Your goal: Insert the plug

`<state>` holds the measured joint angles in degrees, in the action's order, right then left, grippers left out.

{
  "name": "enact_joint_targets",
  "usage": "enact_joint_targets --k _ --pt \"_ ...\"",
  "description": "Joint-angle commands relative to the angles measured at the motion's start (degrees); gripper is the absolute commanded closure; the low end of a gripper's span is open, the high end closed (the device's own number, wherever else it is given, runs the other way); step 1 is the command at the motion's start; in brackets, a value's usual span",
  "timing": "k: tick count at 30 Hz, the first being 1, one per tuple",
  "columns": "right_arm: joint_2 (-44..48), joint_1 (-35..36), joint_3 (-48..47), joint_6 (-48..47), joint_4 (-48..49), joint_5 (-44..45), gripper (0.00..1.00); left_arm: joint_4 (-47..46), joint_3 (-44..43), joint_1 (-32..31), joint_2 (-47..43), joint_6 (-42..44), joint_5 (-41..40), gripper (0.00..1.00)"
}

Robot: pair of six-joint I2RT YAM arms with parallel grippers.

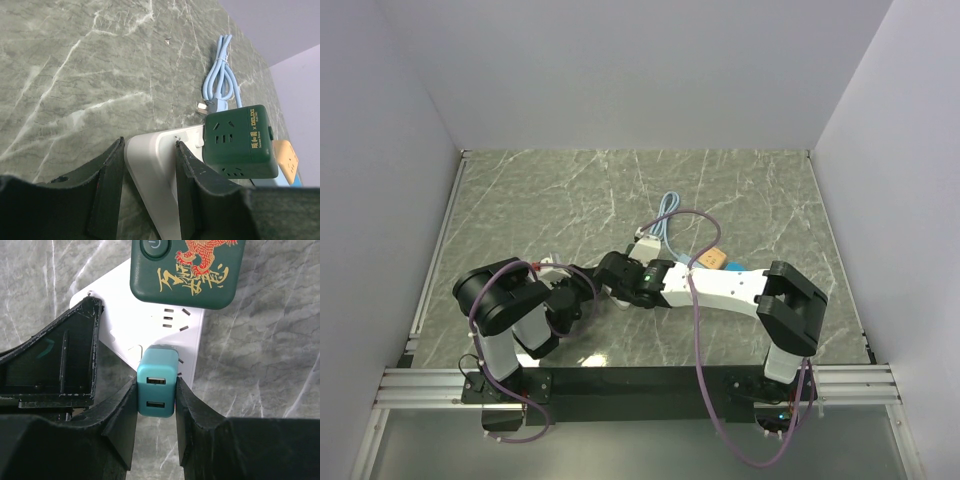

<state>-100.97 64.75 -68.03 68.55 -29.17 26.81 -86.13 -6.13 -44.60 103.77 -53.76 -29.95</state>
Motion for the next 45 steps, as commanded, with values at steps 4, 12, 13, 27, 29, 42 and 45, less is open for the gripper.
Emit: enact_joint_targets --k 4,12,13,27,29,42,45 --pt "-11.1 1.3 3.5 1.5 6.6 -10.7 1.0 -7.8 1.6 -1.5 3.4 5.3 6.3 1.0" --pt "-12.0 1.9 6.1 2.6 9.0 -12.8 1.0 -7.8 1.6 -1.5 3.4 5.2 6.1 1.0" --pt "-11.6 2.0 5.8 2.5 8.6 -12.3 1.0 -7.9 1.6 -1.5 3.4 5.2 6.2 1.0" --pt "-1.5 -0.6 4.4 -5.0 5.3 -4.9 0.75 1.3 0.0 -1.5 -2.7 5.9 8.6 0.61" --pt "0.2 -0.9 5.4 -6.1 5.8 -4.1 0.59 3.0 -0.3 -1.5 -4.0 5.9 8.3 0.44" --pt "13.4 -2.6 14.1 -12.7 11.3 1.1 0.24 12.8 0.1 -1.5 -15.1 7.1 4.7 0.01" --pt "19.5 -3.2 18.0 -14.2 12.6 3.1 0.22 18.2 0.5 -1.5 -20.1 7.0 2.6 0.01"
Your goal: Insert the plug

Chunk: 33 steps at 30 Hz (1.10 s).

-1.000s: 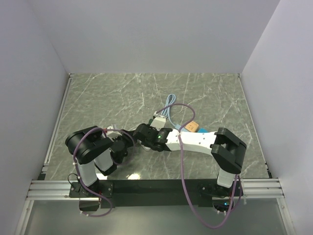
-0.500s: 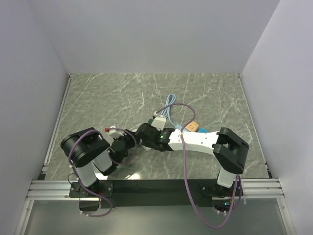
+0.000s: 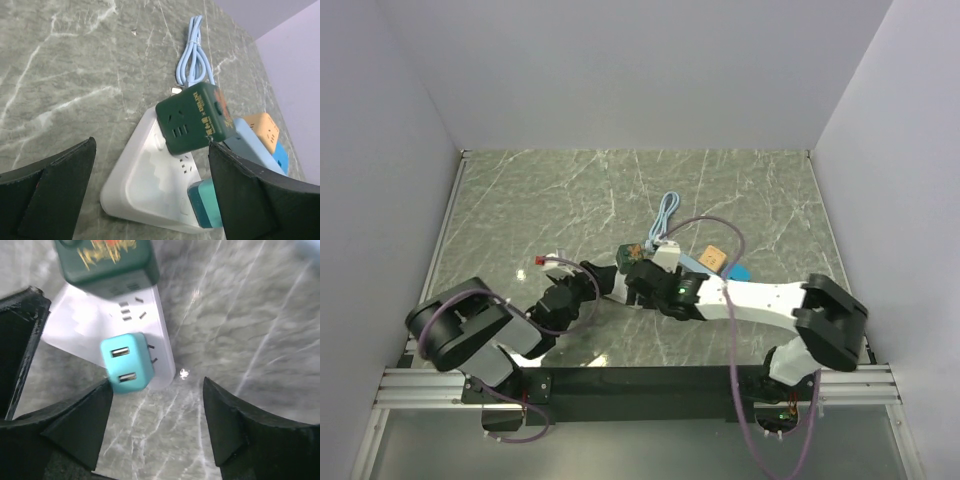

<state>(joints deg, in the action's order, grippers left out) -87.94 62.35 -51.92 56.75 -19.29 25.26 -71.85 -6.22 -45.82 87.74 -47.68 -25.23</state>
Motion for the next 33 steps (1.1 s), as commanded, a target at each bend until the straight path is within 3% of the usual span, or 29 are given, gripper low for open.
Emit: enact_joint_targets --k 1,7,11,15,20,24,33 --pt "8.1 -1.1 4.1 -3.2 3.1 5.1 0.21 7.4 0.8 -0.2 -5.5 0.9 -2.9 0.01" --pt "22.9 -2.7 13.7 -10.3 7.9 8.2 0.11 22.0 -0.1 -0.2 -18.6 0.6 -8.2 0.01" --pt "34.6 -8.9 19.1 -16.2 11.8 8.0 0.08 36.3 -4.2 -0.1 -28.7 3.6 -9.9 0.0" --pt "42.6 -16.2 22.7 -22.1 15.6 8.6 0.07 47.9 -10.6 1.3 -32.4 5.9 -8.6 0.01" --pt "50.4 -24.4 24.9 -28.9 19.2 9.1 0.06 55.9 -18.1 2.2 -33.7 8.1 -6.8 0.01" --pt "55.2 -34.5 25.7 -30.2 18.7 5.5 0.06 63.2 -23.1 2.4 -34.6 10.0 -10.5 0.01" --pt "67.1 -42.8 24.6 -31.6 13.4 4.0 0.03 69.9 -25.6 2.3 -40.7 11.1 -16.8 0.01"
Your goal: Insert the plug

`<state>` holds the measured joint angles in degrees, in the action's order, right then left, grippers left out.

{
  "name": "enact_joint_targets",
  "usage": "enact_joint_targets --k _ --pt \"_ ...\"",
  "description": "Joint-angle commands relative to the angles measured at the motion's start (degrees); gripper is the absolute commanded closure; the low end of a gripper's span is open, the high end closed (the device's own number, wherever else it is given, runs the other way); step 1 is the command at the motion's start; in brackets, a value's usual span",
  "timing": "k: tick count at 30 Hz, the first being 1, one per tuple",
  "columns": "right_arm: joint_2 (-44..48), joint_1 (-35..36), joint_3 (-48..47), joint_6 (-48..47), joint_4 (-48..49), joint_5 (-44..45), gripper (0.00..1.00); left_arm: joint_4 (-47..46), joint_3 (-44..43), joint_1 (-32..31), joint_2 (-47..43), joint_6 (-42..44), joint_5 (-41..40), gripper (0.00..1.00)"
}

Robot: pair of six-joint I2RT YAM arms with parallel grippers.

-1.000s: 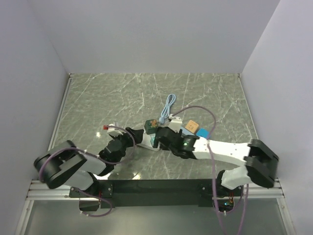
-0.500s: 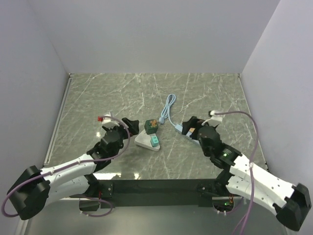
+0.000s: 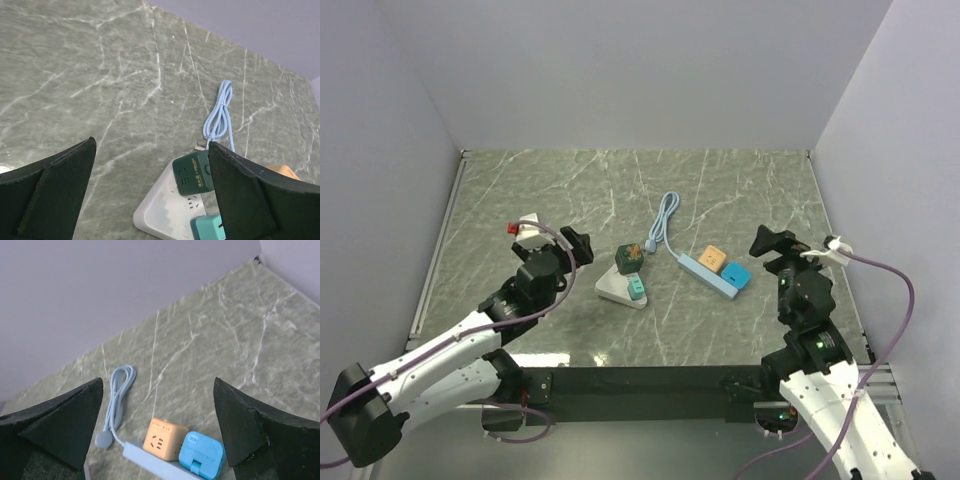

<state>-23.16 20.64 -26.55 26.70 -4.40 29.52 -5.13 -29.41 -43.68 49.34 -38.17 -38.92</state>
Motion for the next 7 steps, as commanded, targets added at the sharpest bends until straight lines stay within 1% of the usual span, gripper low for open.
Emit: enact_joint_targets --k 1,7 --pt "2.8 -1.4 -0.8 -1.5 -1.8 -0.2 0.03 3.4 -2.6 0.2 -3.5 1.9 -3.4 0.0" --pt "4.3 -1.5 -2.0 -0.4 -4.6 -0.1 0.03 4.9 -4.3 0.2 -4.8 2.4 -3.1 0.0"
